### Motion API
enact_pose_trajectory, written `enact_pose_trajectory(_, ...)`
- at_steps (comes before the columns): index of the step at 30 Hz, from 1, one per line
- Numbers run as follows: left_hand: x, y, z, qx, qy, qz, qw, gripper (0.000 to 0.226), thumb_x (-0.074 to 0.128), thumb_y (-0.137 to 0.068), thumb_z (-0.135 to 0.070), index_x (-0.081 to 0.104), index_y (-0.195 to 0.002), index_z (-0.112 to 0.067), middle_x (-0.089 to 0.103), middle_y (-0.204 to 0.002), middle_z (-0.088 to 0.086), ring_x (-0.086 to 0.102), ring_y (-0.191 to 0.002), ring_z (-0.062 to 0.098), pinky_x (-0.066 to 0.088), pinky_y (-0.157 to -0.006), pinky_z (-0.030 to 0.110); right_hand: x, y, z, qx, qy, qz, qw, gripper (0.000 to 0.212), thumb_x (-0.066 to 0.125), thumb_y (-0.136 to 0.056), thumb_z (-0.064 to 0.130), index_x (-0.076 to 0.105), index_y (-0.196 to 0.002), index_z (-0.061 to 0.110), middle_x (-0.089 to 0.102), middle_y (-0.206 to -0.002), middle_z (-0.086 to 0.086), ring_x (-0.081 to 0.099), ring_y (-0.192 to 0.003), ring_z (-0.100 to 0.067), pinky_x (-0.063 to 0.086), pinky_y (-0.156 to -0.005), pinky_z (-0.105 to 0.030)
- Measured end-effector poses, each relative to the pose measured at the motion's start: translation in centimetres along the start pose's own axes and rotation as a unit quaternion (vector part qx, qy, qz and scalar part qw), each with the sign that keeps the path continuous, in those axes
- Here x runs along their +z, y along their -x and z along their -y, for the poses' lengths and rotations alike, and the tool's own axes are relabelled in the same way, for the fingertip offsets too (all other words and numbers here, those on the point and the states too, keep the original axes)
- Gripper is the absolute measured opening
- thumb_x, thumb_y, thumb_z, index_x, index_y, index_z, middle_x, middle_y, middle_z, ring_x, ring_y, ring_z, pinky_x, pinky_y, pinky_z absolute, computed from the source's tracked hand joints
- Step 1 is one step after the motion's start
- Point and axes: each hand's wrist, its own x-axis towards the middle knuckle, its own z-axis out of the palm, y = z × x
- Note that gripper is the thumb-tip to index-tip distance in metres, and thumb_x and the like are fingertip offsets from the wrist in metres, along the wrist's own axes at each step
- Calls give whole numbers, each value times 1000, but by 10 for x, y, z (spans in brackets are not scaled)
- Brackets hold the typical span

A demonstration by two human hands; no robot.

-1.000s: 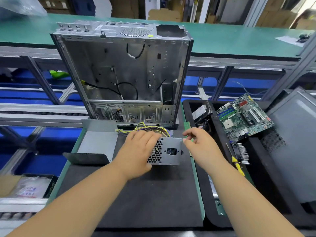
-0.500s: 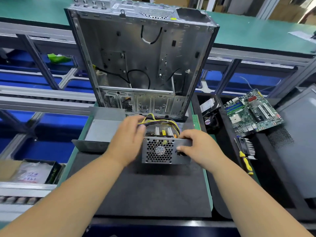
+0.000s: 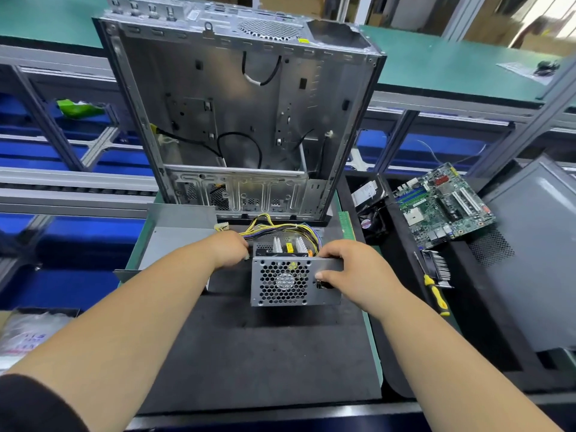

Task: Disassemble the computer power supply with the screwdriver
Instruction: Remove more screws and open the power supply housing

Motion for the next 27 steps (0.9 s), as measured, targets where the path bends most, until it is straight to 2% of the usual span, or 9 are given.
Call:
enact_pose_trajectory(3, 0, -3, 7, 9, 30, -44, 999, 24, 47, -96, -9, 65, -110, -16, 62, -124, 12, 54, -99, 24, 44, -89, 29, 3, 4, 1, -8, -4, -14, 1000, 22, 79, -79, 29, 69, -96, 37, 63, -101, 19, 57, -98, -6, 48, -86, -29)
enact_pose_trajectory(4, -1, -4, 11, 7, 45, -70, 997, 26, 47, -95, -9, 65, -111, -18, 61, -125, 11, 55, -103, 26, 45, -89, 28, 4, 5, 1, -12, -7, -18, 1000, 21, 79, -78, 28, 69, -95, 37, 63, -99, 20, 57, -97, -6, 47, -86, -29)
enact_pose_trajectory(6, -3, -4, 18, -8, 84, -133, 987, 39, 49, -93, -12, 63, -128, -22, 59, -136, 5, 56, -116, 27, 43, -92, 28, 8, 6, 1, -18, -8, -26, 999, 21, 80, -78, 26, 70, -94, 35, 62, -97, 21, 57, -97, -6, 47, -85, -29)
enact_pose_trajectory(10, -3, -1, 27, -11, 121, -216, 969, 41, 49, -89, -15, 64, -126, -26, 62, -129, 1, 57, -108, 25, 42, -81, 27, 21, 7, -1, -25, -6, -45, 999, 24, 81, -78, 24, 73, -99, 31, 58, -92, 25, 53, -92, -2, 40, -77, -23)
enact_pose_trajectory(13, -1, 3, 30, -1, 107, -212, 971, 35, 49, -89, -15, 68, -117, -26, 65, -122, 1, 56, -96, 22, 41, -77, 27, 35, 12, -5, -26, 7, -58, 998, 18, 81, -77, 25, 72, -90, 34, 58, -83, 25, 52, -86, -3, 39, -68, -22)
enact_pose_trajectory(17, 8, 10, 31, 11, 50, -166, 985, 35, 51, -90, -16, 68, -119, -24, 65, -126, 1, 58, -113, 25, 45, -91, 29, 55, 24, -13, -8, 24, -45, 999, 16, 79, -77, 30, 66, -82, 36, 56, -78, 25, 51, -83, -4, 38, -65, -18)
enact_pose_trajectory(20, 13, 18, 29, 2, 32, -145, 989, 34, 51, -90, -20, 68, -119, -26, 65, -125, 1, 58, -113, 25, 47, -95, 30, 62, 30, -16, -13, 36, -26, 999, 25, 79, -78, 28, 56, -76, 38, 54, -77, 22, 50, -81, -6, 32, -61, -12)
enact_pose_trajectory(24, 14, 31, 21, -6, 27, -166, 986, 21, 53, -89, -24, 69, -98, -33, 67, -114, -2, 60, -106, 26, 51, -89, 33, 60, 28, -12, 2, 50, 3, 999, 27, 77, -80, 29, 52, -74, 38, 57, -83, 18, 51, -83, -9, 35, -61, -17)
enact_pose_trajectory(27, 19, 44, 12, 26, 55, -159, 985, 16, 56, -88, -23, 64, -78, -33, 69, -96, -8, 64, -92, 20, 51, -79, 30, 51, 21, -10, 22, 10, 56, 998, 19, 77, -78, 32, 59, -79, 34, 61, -84, 17, 54, -78, -4, 44, -65, -25)
